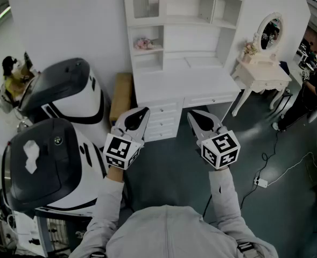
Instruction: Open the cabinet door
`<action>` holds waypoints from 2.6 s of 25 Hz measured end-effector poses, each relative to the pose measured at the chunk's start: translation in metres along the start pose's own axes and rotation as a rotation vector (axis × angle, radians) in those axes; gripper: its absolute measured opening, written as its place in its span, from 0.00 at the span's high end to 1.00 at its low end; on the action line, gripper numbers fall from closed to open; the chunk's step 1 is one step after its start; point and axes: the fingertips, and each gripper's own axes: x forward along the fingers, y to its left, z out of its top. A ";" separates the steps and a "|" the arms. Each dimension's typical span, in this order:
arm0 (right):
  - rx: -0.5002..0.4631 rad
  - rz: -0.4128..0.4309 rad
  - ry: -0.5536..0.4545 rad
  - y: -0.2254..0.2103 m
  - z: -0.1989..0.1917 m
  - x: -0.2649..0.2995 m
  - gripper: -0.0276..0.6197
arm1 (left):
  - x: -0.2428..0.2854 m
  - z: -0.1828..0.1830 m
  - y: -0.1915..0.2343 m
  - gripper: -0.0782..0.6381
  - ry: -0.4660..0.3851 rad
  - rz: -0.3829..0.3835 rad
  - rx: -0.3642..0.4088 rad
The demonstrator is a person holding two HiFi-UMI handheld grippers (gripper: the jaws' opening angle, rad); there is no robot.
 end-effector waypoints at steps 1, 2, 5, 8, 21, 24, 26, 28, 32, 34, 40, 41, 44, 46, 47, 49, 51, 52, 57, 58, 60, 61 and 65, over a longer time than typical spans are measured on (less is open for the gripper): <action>0.004 0.001 -0.003 -0.002 0.000 -0.001 0.96 | 0.001 0.000 -0.001 0.87 0.000 0.001 -0.002; 0.008 0.004 -0.008 -0.004 0.001 -0.002 0.96 | 0.003 0.000 -0.002 0.87 0.001 0.004 -0.004; 0.032 0.020 -0.042 -0.010 0.004 -0.007 0.95 | 0.008 -0.002 -0.006 0.87 0.007 0.015 -0.017; 0.043 0.026 -0.058 -0.020 0.001 -0.013 0.95 | 0.014 -0.005 -0.009 0.87 0.017 0.037 -0.033; 0.120 0.110 -0.033 -0.052 -0.034 -0.025 0.95 | 0.032 -0.035 -0.030 0.87 0.084 0.122 -0.109; 0.109 0.119 -0.032 -0.058 -0.034 -0.019 0.95 | 0.038 -0.037 -0.026 0.87 0.094 0.129 -0.087; 0.114 0.114 -0.044 -0.067 -0.032 -0.014 0.95 | 0.046 -0.036 -0.023 0.87 0.089 0.132 -0.072; 0.126 0.115 -0.056 -0.076 -0.030 -0.005 0.95 | 0.055 -0.037 -0.017 0.87 0.086 0.134 -0.063; 0.126 0.118 -0.059 -0.094 -0.030 0.024 0.95 | 0.076 -0.050 0.006 0.87 0.087 0.134 -0.055; 0.119 0.118 -0.062 -0.106 -0.030 0.045 0.95 | 0.090 -0.059 0.026 0.87 0.081 0.140 -0.059; 0.096 0.111 -0.063 -0.148 -0.022 0.125 0.95 | 0.148 -0.078 0.106 0.87 0.065 0.155 -0.061; 0.091 0.108 -0.061 -0.155 -0.019 0.138 0.95 | 0.158 -0.080 0.118 0.87 0.066 0.152 -0.062; 0.082 0.093 -0.068 -0.176 -0.007 0.174 0.95 | 0.187 -0.082 0.151 0.87 0.068 0.130 -0.049; 0.087 0.085 -0.076 -0.190 0.000 0.197 0.95 | 0.205 -0.083 0.172 0.87 0.065 0.119 -0.040; 0.090 0.081 -0.078 -0.197 0.003 0.208 0.95 | 0.213 -0.084 0.183 0.87 0.061 0.116 -0.040; 0.088 0.075 -0.074 -0.208 0.005 0.229 0.95 | 0.228 -0.088 0.201 0.87 0.059 0.111 -0.046; 0.081 0.070 -0.071 -0.218 0.007 0.248 0.95 | 0.242 -0.095 0.217 0.87 0.063 0.105 -0.049; 0.077 0.068 -0.071 -0.223 0.009 0.258 0.95 | 0.249 -0.099 0.225 0.87 0.064 0.103 -0.050; 0.067 0.046 -0.066 -0.246 0.011 0.299 0.95 | 0.280 -0.115 0.260 0.87 0.066 0.087 -0.060; 0.068 0.040 -0.064 -0.251 0.011 0.305 0.95 | 0.287 -0.118 0.265 0.87 0.066 0.081 -0.060; 0.074 0.026 -0.062 -0.262 0.011 0.318 0.95 | 0.299 -0.121 0.274 0.87 0.066 0.068 -0.058; 0.077 0.019 -0.062 -0.266 0.011 0.323 0.95 | 0.304 -0.121 0.279 0.87 0.065 0.060 -0.055; 0.077 0.004 -0.062 -0.281 0.012 0.343 0.95 | 0.321 -0.125 0.295 0.87 0.064 0.043 -0.041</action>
